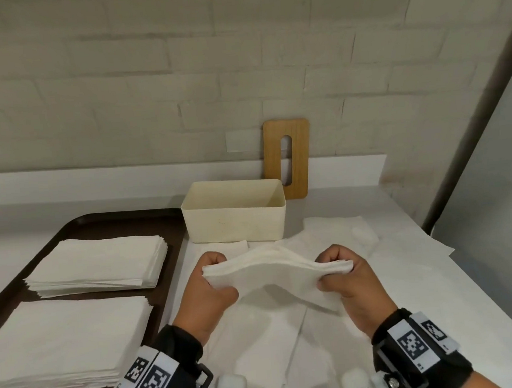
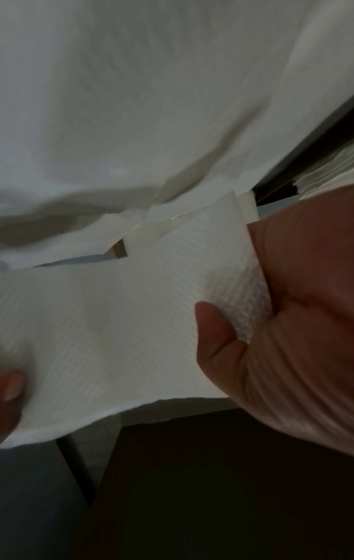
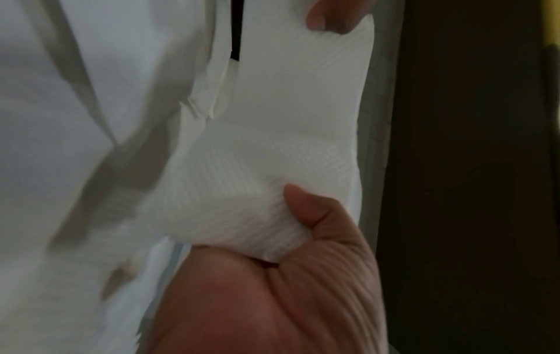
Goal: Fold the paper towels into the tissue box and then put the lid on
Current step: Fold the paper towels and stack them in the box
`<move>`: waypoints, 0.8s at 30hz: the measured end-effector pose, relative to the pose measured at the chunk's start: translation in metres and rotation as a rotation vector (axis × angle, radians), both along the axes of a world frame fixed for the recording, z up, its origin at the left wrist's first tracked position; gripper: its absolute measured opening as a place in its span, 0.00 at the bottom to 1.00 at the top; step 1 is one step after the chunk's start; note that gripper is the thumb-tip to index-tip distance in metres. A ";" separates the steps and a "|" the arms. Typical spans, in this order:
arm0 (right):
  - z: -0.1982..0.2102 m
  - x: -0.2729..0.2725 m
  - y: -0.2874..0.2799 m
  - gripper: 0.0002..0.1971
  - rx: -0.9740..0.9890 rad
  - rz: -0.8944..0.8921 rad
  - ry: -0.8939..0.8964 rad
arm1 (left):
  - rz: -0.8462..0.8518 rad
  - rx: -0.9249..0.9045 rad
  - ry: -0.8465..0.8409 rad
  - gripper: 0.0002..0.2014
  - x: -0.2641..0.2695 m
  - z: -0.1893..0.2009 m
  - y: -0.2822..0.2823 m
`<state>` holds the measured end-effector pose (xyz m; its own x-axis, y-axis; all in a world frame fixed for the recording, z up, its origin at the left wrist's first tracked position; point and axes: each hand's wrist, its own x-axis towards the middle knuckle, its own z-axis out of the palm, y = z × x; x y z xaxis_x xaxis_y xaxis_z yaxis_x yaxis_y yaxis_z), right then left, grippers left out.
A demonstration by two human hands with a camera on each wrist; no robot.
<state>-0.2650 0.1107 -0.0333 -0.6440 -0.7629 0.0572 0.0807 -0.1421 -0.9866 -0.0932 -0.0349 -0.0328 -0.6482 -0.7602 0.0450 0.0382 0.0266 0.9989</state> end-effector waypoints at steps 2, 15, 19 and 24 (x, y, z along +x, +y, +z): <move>-0.001 -0.001 0.001 0.16 -0.013 0.041 0.015 | -0.009 -0.007 -0.006 0.21 0.002 -0.001 -0.001; 0.044 0.007 -0.004 0.44 0.335 -0.093 0.975 | -0.090 -0.400 -0.170 0.15 0.007 0.027 -0.002; 0.063 0.020 -0.021 0.20 0.213 0.210 0.709 | -0.029 -0.406 0.127 0.20 0.002 0.061 0.010; 0.054 0.036 -0.032 0.10 -0.058 0.121 0.272 | 0.063 -0.060 0.278 0.24 -0.006 0.043 0.014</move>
